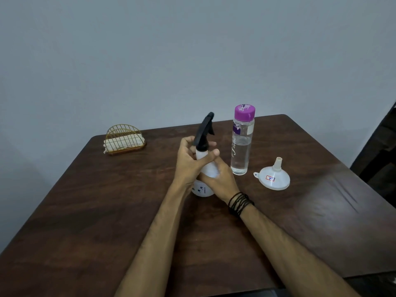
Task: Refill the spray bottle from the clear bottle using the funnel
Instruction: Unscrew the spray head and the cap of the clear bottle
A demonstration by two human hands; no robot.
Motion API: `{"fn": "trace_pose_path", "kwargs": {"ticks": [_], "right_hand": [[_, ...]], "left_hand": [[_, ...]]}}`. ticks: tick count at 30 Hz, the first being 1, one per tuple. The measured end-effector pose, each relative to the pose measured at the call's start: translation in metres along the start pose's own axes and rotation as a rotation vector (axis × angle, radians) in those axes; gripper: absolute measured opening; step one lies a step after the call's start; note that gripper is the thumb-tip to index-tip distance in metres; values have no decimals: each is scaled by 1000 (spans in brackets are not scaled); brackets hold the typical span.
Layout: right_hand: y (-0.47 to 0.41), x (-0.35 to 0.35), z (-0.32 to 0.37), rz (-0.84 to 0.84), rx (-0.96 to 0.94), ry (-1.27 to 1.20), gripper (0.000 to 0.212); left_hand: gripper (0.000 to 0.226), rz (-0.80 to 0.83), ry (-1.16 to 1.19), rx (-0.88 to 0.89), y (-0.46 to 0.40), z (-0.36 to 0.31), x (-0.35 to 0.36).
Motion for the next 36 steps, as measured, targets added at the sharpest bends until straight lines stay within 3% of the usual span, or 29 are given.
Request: {"fn": "trace_pose_path", "kwargs": {"ticks": [4,11,15,28,32,36], "right_hand": [[-1,2,-3,-23,19,34,64],[-3,2,-2,-23,7,29,67],[-1,0,1,-21,23,46,57],[-3,0,1,23,30,68,53],[-1,1,0,26,33,57,50],[-1,-1,0,22,32,58,52]], "left_hand": [[40,121,97,-54,3,6,-4],[29,101,169,-65,3,5,-4],[26,35,156,-41,-3,-5,-5],[23,-163,365,245,-60,-158,-17],[21,-265,255,253,-53,-174,-52],[22,-334,-21,68,-33,-127,-87]]}}
Point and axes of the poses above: each hand's wrist, its own y-axis away from the middle knuckle, its own x-axis out of the palm, z = x × y, the point moved 6 cm from there along -y, towards the middle knuckle, and after that the axes turned 10 degrees about y, right-handed, at the moved point
